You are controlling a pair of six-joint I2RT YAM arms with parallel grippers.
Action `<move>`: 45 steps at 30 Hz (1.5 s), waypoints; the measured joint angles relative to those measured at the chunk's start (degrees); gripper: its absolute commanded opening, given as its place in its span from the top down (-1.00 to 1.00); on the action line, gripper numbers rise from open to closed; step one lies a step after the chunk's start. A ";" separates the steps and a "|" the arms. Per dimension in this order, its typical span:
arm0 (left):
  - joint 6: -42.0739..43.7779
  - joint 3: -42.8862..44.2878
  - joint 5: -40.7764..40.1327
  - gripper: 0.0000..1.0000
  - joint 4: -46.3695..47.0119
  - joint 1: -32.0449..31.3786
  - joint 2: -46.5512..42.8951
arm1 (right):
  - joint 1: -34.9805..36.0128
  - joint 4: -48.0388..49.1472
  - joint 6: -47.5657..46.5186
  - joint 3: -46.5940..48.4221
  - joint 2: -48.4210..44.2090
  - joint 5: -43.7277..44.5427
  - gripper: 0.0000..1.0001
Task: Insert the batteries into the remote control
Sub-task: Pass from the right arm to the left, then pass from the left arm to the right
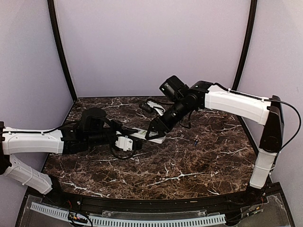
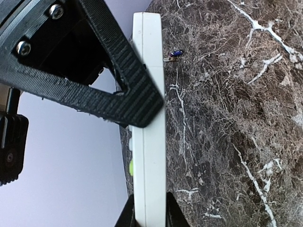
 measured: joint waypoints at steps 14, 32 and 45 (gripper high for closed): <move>-43.21 9.16 7.06 1.00 -2.95 -0.02 -6.56 | 0.66 19.56 -3.87 -11.08 -25.83 1.11 -0.97; -87.91 4.35 26.43 1.00 10.97 -0.04 -7.72 | 0.72 43.82 1.95 -23.93 -29.14 -5.77 -0.02; -90.33 3.63 28.48 1.00 14.25 -0.04 -7.72 | 1.09 48.57 6.97 -23.34 -23.10 -13.79 0.67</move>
